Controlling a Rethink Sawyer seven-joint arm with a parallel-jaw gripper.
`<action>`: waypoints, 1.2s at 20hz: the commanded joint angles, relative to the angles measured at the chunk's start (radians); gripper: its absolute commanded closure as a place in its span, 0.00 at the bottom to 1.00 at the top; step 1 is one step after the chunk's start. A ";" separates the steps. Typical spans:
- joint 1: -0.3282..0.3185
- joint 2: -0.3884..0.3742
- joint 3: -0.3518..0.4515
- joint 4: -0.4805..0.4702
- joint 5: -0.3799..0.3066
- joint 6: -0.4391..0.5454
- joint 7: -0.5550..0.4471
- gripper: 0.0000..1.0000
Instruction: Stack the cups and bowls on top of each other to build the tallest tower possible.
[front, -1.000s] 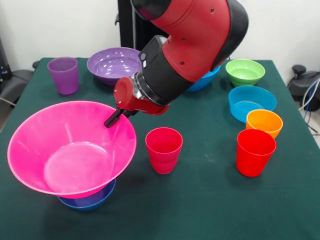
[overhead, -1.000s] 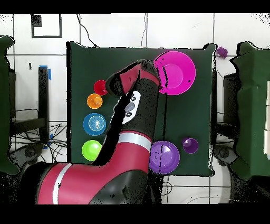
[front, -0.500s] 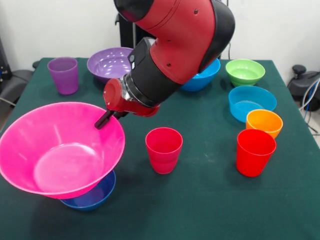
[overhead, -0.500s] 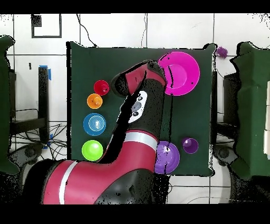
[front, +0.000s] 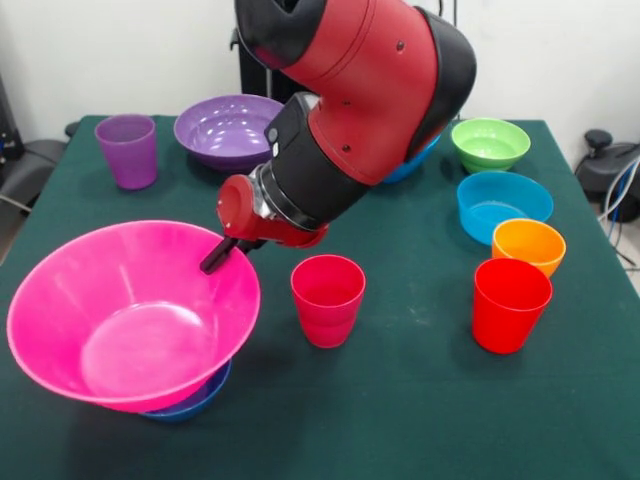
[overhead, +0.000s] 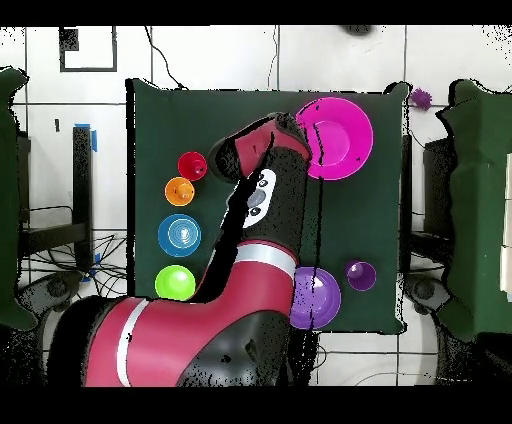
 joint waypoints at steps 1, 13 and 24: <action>0.007 0.028 0.127 -0.035 -0.052 -0.036 -0.182 1.00; 0.012 0.028 0.121 -0.036 -0.049 -0.023 -0.182 1.00; 0.017 0.010 0.119 -0.035 -0.049 0.004 -0.216 1.00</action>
